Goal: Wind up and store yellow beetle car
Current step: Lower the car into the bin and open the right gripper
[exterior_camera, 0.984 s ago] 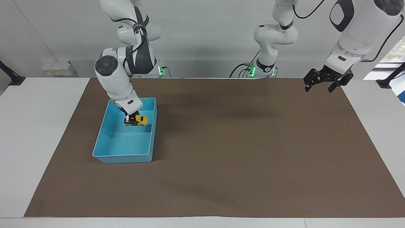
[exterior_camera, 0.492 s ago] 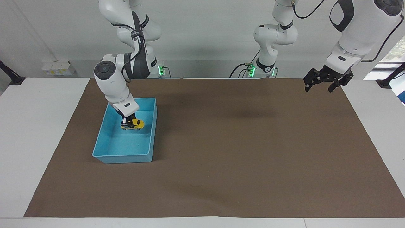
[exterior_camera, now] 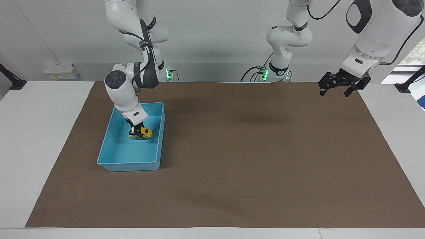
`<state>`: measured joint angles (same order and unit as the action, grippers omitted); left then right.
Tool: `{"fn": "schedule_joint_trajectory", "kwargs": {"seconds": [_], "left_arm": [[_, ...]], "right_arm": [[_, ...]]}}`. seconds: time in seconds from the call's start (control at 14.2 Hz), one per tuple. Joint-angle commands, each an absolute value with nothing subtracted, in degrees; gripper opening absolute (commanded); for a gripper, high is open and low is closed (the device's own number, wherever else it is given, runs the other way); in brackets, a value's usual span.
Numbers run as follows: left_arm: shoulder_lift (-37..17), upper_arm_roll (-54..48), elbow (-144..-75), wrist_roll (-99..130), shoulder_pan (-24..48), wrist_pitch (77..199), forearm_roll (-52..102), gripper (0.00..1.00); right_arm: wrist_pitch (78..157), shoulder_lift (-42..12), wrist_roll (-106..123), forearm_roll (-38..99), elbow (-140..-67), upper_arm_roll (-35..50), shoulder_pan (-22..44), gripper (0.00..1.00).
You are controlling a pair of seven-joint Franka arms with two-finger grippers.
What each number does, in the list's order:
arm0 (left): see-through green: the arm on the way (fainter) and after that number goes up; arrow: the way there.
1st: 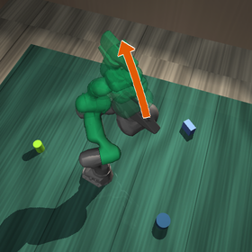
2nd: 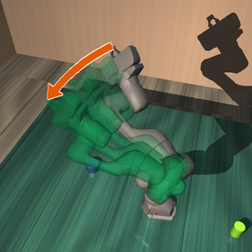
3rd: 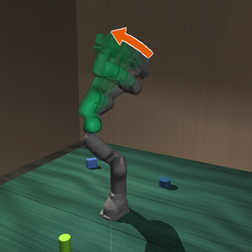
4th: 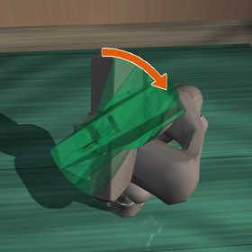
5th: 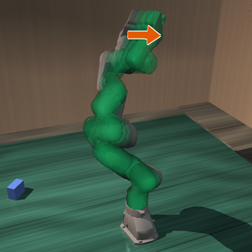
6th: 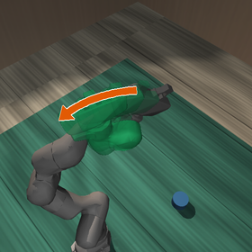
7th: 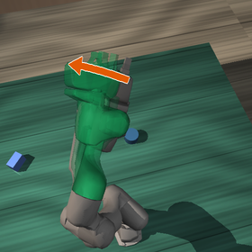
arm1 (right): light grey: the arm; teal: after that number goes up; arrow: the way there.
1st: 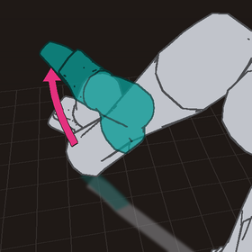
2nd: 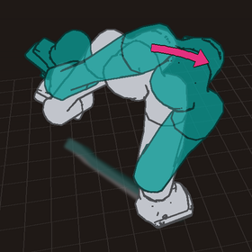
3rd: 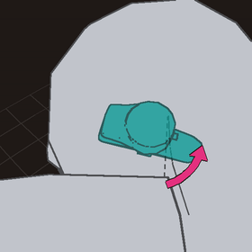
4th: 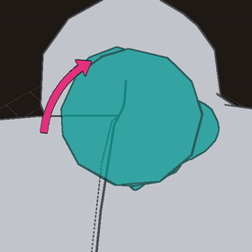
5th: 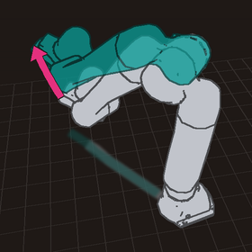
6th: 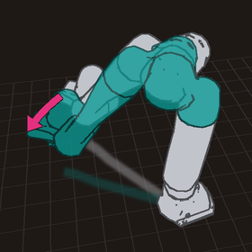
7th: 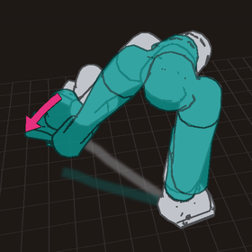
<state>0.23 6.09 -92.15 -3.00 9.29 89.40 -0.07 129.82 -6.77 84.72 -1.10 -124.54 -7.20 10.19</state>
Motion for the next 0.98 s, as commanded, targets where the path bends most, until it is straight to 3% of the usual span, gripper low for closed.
{"fn": "schedule_joint_trajectory", "kwargs": {"seconds": [0.0,0.28,0.35,0.42,0.49,0.91], "left_arm": [[1.2,5.4,-92.6,-2.6,8.2,88.7,0.8,1.00],[1.2,5.4,-92.6,-2.6,8.2,88.7,0.8,1.00],[1.2,5.4,-92.6,-2.6,8.2,88.7,0.8,1.00],[1.2,5.4,-92.6,-2.6,8.2,88.7,0.8,1.00],[1.2,5.4,-92.6,-2.6,8.2,88.7,0.8,1.00],[1.2,5.4,-92.6,-2.6,8.2,88.7,0.8,1.00]], "right_arm": [[131.4,-7.2,86.5,-1.7,-125.5,-6.6,9.1,0.12],[131.8,-7.5,86.5,-1.7,-125.9,-6.6,9.2,0.14],[131.8,-7.5,86.4,-1.7,-125.9,-6.6,9.2,0.25],[131.9,-7.6,86.0,-1.7,-125.9,-6.6,9.2,0.68],[132.1,-7.6,85.6,-1.6,-125.8,-6.5,9.1,1.00],[127.4,-8.7,83.1,-0.4,-119.7,-6.4,9.7,1.00]]}}
